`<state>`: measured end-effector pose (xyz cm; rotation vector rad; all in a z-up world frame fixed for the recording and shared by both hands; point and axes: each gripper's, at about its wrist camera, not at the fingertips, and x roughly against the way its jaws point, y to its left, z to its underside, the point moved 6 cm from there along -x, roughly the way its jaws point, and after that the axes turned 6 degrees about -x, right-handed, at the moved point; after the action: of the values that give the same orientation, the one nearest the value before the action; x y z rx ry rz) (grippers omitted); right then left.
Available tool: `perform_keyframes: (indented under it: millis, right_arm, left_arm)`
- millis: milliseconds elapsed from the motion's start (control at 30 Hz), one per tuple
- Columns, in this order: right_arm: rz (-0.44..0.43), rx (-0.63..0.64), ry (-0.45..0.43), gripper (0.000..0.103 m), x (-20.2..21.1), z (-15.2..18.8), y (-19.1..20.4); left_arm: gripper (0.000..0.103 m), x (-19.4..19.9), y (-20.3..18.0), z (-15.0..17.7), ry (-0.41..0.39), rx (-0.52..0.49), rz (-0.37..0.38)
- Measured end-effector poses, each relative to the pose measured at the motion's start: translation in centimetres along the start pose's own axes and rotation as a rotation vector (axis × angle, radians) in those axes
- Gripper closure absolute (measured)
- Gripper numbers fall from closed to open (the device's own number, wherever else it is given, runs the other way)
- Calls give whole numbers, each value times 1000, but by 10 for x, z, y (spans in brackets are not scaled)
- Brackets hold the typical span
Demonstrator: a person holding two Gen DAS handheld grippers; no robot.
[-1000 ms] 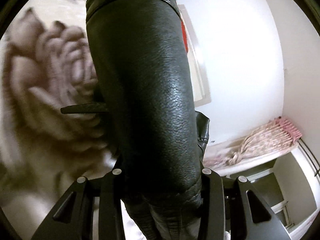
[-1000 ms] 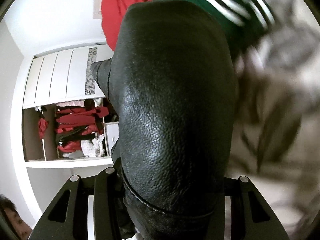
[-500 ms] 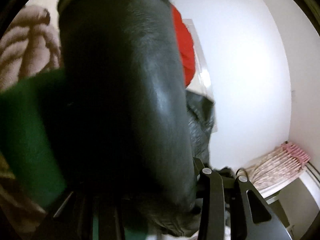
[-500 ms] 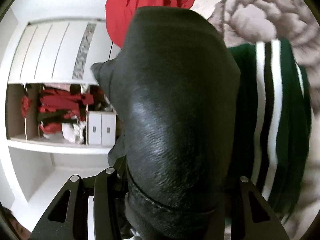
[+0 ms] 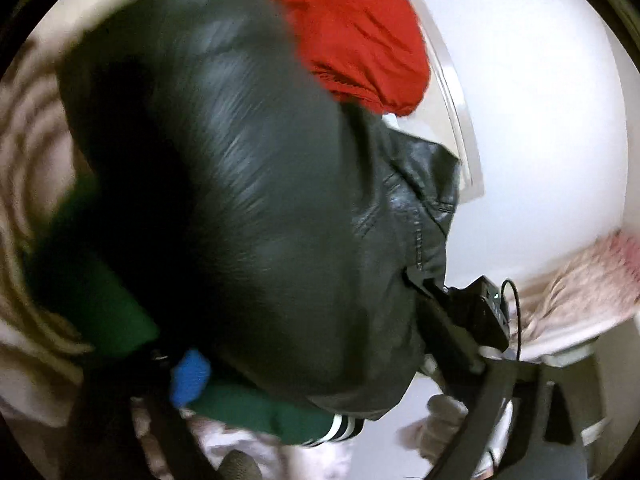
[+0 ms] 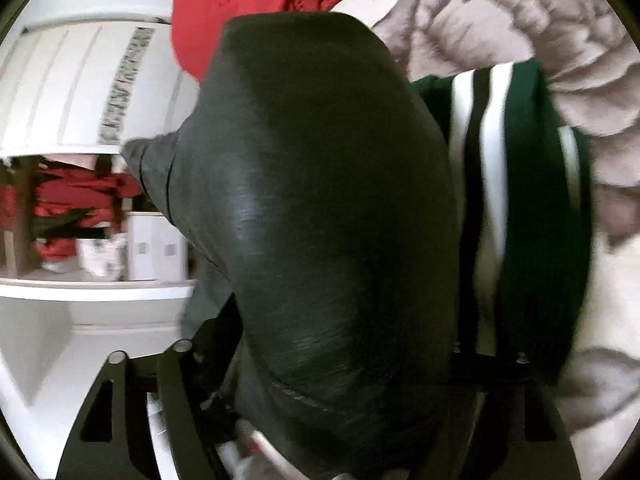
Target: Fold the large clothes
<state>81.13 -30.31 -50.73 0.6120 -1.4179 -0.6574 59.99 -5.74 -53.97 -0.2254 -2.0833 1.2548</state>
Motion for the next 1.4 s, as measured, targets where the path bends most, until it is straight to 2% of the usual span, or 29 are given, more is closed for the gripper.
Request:
perform_keyframes:
  millis: [67,100,200,233,267,367,500,600,700,833,1067,1200,1400]
  right_arm:
    - [74,3,-47,19,11,4,-2]
    - [114,5,-76,17,18,5,-7]
    - [272,28,-170,14,30,13,10]
    - [339,46,-207,14,36,18,13]
    - [400,64,-238,14,31,25,38]
    - [592,124,-344,13,51,46,52]
    - [738,156,-392,13,65,90,51]
    - [827,170,-430,13,73,128,77]
    - [849,142,-449,13,83,167,93]
    - [873,129,-501,13,112,216,118]
    - [907,124,-638,13,188,312,202]
    - [903,128,-717,13,235,377,250]
    - [892,166,-800,13,291,466,319]
  left_arm:
    - [0,16,-12,-7,-15,-72,-37]
    - [0,16,-14,-13,-4,-99,-62]
    - [0,15,-28,-20,36,-188,-161]
    - [0,10,-38,-30,44,-221,-200]
    - [0,6,-43,-25,50,-251,-223]
    - [0,17,-35,-22,75,-347,-318]
    - [0,29,-27,-21,106,-527,-471]
    - [0,49,-41,-19,117,-627,-560]
    - [0,80,-59,-19,111,-704,-626]
    - [0,125,-93,-17,114,-776,-650]
    - [0,213,-146,-6,106,-867,-593]
    - [0,271,-175,3,94,-905,-567]
    - [0,346,-214,15,44,-935,-546]
